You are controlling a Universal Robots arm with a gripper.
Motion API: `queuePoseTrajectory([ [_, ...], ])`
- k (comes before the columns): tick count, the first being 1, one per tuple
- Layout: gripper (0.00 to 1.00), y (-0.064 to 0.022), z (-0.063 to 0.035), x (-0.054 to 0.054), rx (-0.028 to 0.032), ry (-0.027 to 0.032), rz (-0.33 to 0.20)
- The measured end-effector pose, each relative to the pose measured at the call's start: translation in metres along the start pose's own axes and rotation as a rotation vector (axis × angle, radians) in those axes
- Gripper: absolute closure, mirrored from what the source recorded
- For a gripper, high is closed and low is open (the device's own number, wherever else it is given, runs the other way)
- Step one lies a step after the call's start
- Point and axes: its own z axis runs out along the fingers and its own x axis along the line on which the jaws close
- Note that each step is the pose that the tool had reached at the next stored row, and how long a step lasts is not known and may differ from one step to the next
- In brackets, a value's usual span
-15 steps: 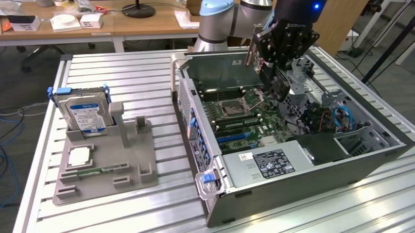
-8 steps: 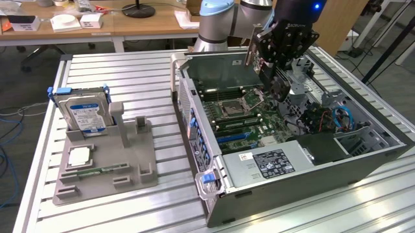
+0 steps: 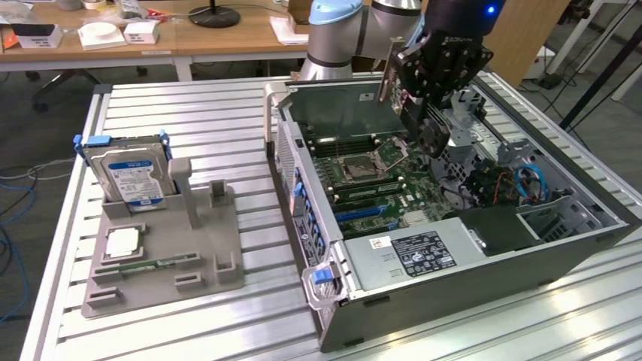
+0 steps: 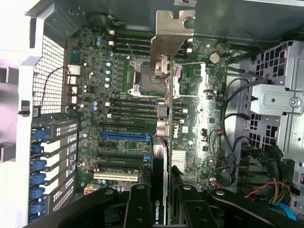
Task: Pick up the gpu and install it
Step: 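Insert the gpu into the slot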
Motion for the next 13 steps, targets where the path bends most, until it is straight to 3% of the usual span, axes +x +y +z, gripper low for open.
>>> queuePoseTrajectory([
  [13,0.74,0.0000,0.0000,0.0000,-0.0006,0.0005,-0.023],
])
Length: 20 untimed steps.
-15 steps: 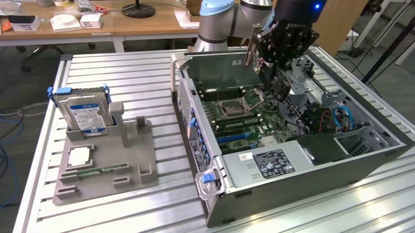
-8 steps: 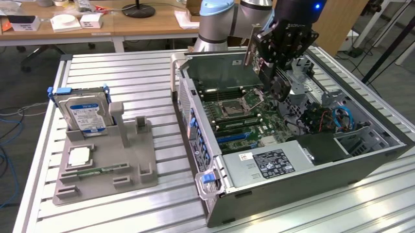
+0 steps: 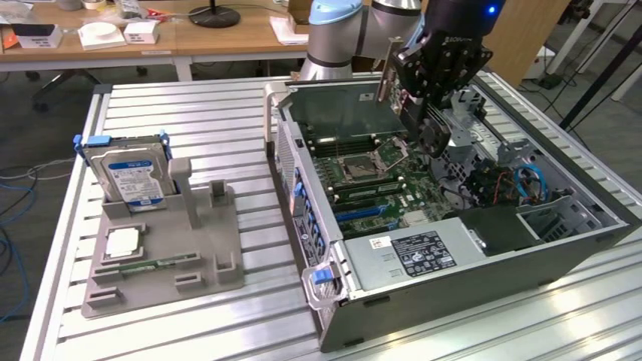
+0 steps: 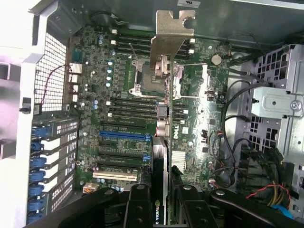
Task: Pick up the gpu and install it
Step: 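Insert the gpu into the slot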
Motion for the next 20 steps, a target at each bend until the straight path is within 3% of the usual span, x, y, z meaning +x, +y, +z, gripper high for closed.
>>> queuePoseTrajectory([
  [20,0.74,0.0000,0.0000,0.0000,-0.0007,0.0005,-0.028],
])
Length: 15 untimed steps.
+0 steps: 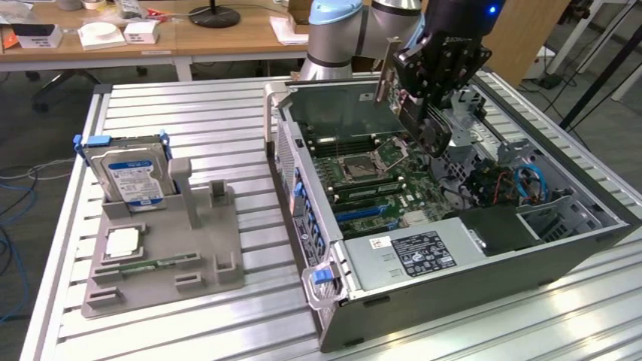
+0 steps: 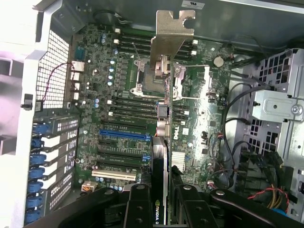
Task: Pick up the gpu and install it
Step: 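Insert the gpu into the slot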
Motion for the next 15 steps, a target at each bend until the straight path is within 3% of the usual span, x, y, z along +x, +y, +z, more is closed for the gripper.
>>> queuePoseTrajectory([
  [15,0.74,0.0000,0.0000,0.0000,0.0000,0.0000,-0.003],
])
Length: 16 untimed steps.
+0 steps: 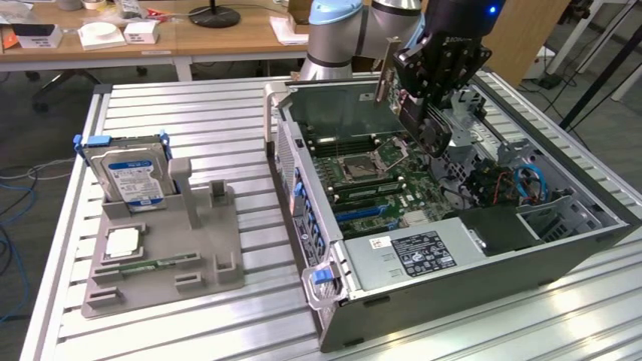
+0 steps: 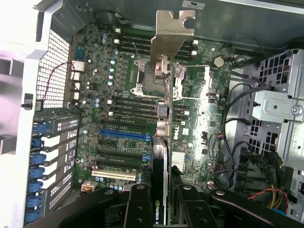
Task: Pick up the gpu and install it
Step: 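Insert the gpu into the slot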
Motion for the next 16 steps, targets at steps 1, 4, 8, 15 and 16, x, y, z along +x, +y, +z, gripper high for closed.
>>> queuePoseTrajectory([
  [1,0.74,0.0000,0.0000,0.0000,-0.0001,0.0001,-0.002],
  [4,0.74,0.0000,0.0000,0.0000,-0.0004,0.0003,-0.013],
  [8,0.74,0.0000,0.0000,0.0000,-0.0008,0.0006,-0.029],
  [15,0.74,0.0000,0.0000,0.0000,-0.0019,0.0016,-0.075],
  [16,0.74,0.0000,0.0000,0.0000,-0.0021,0.0017,-0.083],
])
